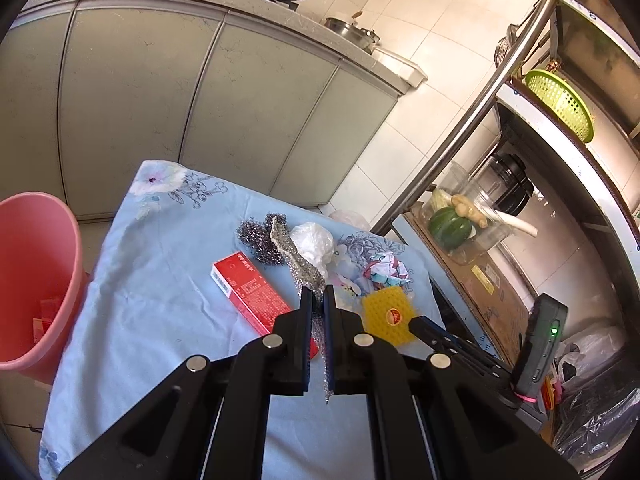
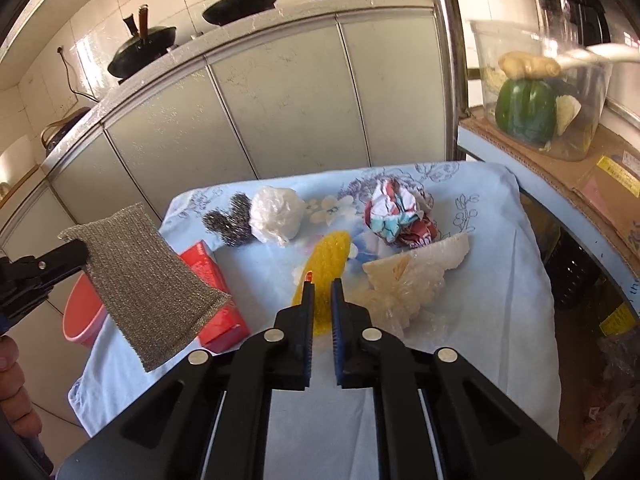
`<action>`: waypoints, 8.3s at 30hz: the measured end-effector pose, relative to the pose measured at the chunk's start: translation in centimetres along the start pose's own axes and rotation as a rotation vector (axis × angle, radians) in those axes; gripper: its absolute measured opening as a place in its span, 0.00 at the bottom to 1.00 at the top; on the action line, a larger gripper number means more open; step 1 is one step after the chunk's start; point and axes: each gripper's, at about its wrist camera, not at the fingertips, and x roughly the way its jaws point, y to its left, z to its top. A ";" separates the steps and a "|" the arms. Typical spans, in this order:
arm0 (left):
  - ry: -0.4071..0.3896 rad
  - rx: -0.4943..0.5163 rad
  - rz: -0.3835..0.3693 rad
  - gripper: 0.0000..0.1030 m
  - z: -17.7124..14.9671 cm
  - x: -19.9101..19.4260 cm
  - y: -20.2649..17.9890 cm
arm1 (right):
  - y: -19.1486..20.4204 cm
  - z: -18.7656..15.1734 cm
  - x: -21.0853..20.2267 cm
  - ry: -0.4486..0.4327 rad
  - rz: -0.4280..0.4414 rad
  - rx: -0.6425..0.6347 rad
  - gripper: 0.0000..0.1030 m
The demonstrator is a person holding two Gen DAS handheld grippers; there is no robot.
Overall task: Collect trash
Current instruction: 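Grasp the silver scouring pad with the left gripper while the right gripper grasps the yellow foam net, then carry both items over the pink bucket and open both grippers to drop them, then move both grippers back over the table toward the red box and steel scrubbers, then grasp the red box with the right gripper while the left gripper grasps a steel wool scrubber, then carry the red box and steel scrubber over the pink bucket and open both grippers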
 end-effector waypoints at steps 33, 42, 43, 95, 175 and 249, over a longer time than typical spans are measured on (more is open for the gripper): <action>-0.295 -0.201 0.411 0.04 -0.4 -14.4 18.2 | 26.8 0.6 4.2 0.021 0.399 -0.414 0.08; -0.282 -0.216 0.546 0.04 -1.6 -14.3 21.8 | 32.0 -1.0 7.5 0.063 0.405 -0.492 0.08; -0.277 -0.222 0.553 0.05 -1.7 -14.1 22.2 | 32.3 -1.2 7.9 0.068 0.400 -0.499 0.08; -0.116 -0.062 0.454 0.37 -2.1 -7.6 14.3 | 17.8 -1.3 5.5 0.091 0.207 -0.405 0.29; 0.008 0.189 0.262 0.15 4.1 6.5 4.5 | 4.9 -4.0 4.7 0.173 0.071 -0.184 0.25; -0.040 -0.105 0.637 0.27 -2.9 -7.8 22.9 | 34.8 -2.8 15.8 0.400 0.423 -0.321 0.33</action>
